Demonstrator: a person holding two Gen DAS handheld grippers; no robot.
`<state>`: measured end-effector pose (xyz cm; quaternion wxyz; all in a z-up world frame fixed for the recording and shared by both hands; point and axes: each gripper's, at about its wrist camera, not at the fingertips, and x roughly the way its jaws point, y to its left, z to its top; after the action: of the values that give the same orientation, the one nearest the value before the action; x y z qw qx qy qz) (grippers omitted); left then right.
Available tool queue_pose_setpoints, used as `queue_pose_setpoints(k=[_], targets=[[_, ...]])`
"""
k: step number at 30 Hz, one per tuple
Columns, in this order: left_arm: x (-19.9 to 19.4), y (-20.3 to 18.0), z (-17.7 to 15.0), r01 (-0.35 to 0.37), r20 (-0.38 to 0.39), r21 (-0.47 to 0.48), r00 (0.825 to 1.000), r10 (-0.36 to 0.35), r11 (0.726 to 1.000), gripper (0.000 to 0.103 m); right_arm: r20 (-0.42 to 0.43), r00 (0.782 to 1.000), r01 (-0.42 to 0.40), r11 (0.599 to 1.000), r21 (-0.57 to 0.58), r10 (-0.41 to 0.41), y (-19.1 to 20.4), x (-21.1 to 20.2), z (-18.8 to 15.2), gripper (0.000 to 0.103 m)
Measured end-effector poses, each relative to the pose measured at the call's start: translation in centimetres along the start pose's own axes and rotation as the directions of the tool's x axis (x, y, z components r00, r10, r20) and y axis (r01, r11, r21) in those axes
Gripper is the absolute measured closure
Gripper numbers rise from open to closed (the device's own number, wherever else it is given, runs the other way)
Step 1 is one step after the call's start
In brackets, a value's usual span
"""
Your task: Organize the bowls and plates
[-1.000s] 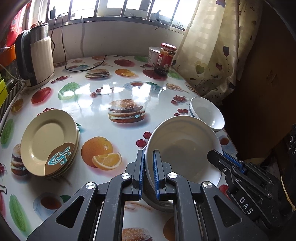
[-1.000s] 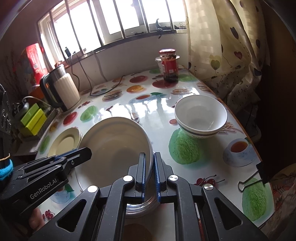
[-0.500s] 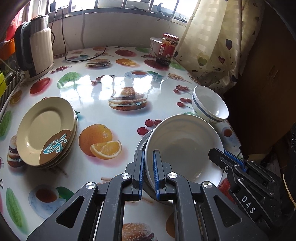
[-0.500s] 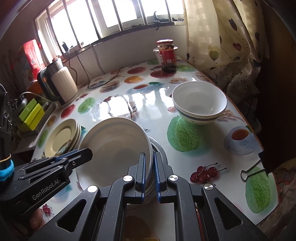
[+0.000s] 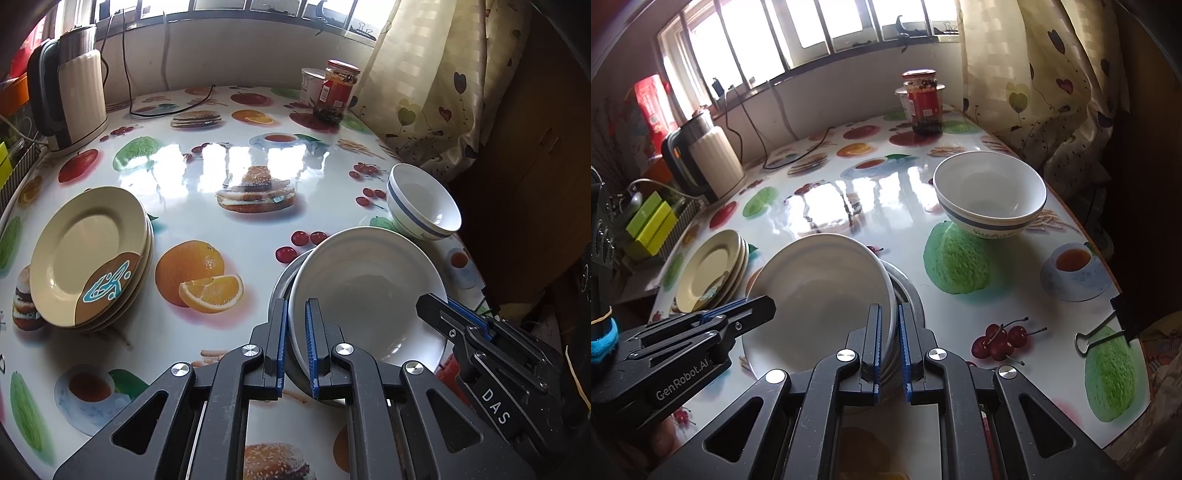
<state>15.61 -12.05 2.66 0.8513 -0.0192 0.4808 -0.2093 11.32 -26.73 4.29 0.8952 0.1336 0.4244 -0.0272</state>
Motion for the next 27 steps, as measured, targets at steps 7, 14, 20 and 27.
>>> queue_pose_setpoints(k=[7, 14, 20, 27], targets=[[0.06, 0.02, 0.04, 0.005, -0.002, -0.008, 1.0, -0.005, 1.0, 0.093, 0.001, 1.0, 0.0, 1.0, -0.001, 0.0, 0.0, 0.01, 0.05, 0.093], [0.02, 0.15, 0.01, 0.009, -0.006, -0.018, 1.0, -0.009, 1.0, 0.092, -0.001, 1.0, -0.005, 1.0, 0.007, 0.005, 0.06, 0.09, 0.03, 0.091], [-0.02, 0.18, 0.04, 0.001, 0.002, -0.007, 1.0, -0.001, 1.0, 0.09, -0.004, 1.0, -0.009, 1.0, 0.011, 0.009, 0.14, 0.21, 0.09, 0.091], [-0.13, 0.14, 0.25, 0.011, 0.007, -0.008, 1.0, -0.011, 1.0, 0.081, -0.002, 1.0, -0.006, 1.0, 0.014, 0.006, 0.37, 0.3, 0.25, 0.09]])
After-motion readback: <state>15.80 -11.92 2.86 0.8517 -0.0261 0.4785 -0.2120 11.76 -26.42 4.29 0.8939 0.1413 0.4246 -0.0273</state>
